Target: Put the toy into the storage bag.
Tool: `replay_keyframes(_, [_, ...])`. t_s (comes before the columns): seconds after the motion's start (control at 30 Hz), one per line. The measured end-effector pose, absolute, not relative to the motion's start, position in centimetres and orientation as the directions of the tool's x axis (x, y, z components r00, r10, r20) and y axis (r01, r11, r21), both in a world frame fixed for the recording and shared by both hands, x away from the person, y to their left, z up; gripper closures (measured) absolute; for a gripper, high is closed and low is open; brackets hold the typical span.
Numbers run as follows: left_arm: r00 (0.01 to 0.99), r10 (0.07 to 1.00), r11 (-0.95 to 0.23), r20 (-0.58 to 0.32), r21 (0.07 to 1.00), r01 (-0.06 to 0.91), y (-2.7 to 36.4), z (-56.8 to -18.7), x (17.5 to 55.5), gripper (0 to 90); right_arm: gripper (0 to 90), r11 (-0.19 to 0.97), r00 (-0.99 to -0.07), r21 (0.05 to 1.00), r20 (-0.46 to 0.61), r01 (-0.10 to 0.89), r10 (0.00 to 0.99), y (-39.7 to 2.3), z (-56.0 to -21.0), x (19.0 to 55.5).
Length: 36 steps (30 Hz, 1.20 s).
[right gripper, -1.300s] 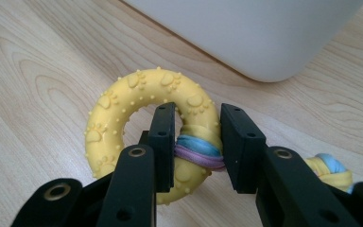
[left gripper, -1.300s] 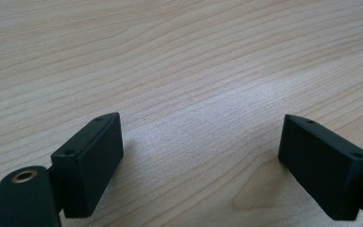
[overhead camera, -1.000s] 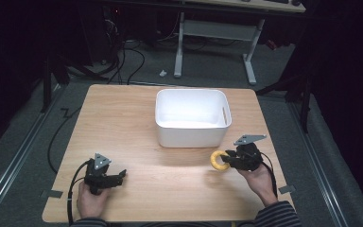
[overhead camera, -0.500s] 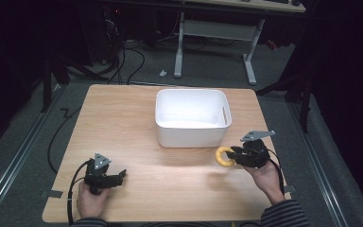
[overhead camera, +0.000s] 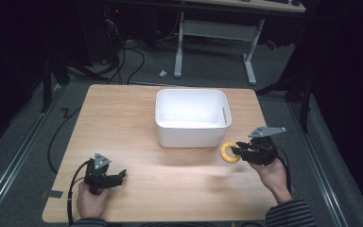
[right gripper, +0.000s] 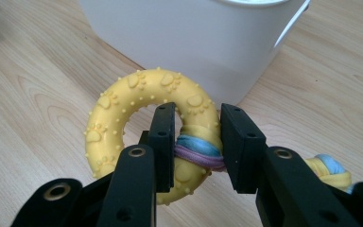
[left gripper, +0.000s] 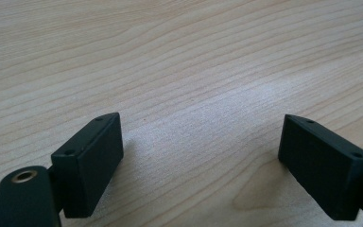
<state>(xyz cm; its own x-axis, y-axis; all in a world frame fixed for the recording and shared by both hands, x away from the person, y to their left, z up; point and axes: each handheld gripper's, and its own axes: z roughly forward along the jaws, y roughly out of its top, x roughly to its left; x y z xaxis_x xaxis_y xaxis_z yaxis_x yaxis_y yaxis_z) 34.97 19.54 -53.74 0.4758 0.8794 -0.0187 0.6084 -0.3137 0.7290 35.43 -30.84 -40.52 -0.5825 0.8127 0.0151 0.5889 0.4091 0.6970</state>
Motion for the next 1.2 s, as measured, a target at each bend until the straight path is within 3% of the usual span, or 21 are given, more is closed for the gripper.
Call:
replay_keyframes(0.63, [0.475,0.88,-0.313,-0.018,0.73,0.608,19.5,-53.8,35.0,14.9,68.2,0.408,-0.56,0.704,-0.018,0.581,0.828,-31.1,-37.4,37.6])
replay_keyframes(1.2, [0.476,0.879,-0.313,-0.019,0.729,0.609,19.5,-53.7,35.0,14.9,68.2,0.448,-0.575,0.731,-0.092,0.516,0.813,-28.2,-33.8,39.8])
